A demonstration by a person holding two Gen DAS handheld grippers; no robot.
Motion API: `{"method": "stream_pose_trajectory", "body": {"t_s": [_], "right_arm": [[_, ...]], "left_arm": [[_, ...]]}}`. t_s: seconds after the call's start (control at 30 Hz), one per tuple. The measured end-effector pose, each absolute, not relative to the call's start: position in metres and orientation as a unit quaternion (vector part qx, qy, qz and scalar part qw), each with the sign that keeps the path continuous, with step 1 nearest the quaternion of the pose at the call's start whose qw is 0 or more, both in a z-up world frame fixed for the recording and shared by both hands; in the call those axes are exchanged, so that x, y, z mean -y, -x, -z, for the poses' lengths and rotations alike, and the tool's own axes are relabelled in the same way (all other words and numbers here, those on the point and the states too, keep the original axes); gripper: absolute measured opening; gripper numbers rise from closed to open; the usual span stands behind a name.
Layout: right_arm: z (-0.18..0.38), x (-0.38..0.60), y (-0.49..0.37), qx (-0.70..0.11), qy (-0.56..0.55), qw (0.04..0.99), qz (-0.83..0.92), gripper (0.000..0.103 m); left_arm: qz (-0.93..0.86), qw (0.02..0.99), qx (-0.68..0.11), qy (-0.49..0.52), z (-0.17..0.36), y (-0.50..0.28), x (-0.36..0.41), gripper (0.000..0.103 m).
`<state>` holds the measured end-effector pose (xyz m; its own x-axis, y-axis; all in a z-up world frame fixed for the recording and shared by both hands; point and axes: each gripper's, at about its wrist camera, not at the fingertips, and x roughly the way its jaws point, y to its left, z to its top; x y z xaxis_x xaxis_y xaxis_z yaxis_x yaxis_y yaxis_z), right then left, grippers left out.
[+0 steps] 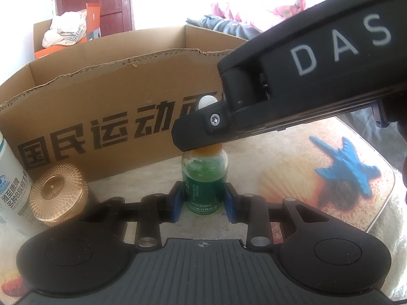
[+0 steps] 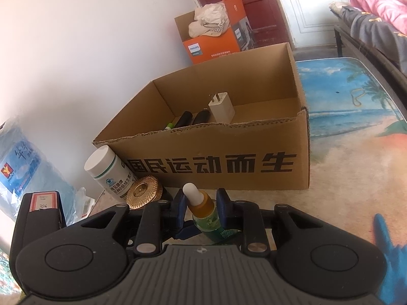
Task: Organize rigid objects
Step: 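Lift the green bottle and carry it down into the box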
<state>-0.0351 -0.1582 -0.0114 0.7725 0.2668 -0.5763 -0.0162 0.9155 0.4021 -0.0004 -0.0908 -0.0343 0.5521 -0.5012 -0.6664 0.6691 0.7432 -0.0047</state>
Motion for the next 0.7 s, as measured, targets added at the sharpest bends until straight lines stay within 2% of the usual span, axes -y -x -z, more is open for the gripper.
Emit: {"method": "stream_pose_trajectory", "body": {"t_s": [0.7], "right_arm": [[0.001,0.153,0.047,-0.315,-0.189,0.927,-0.08,0.026]], "left_arm": [[0.331,0.878,-0.322,-0.127,0.021,0.013,0.086,0.031]]}}
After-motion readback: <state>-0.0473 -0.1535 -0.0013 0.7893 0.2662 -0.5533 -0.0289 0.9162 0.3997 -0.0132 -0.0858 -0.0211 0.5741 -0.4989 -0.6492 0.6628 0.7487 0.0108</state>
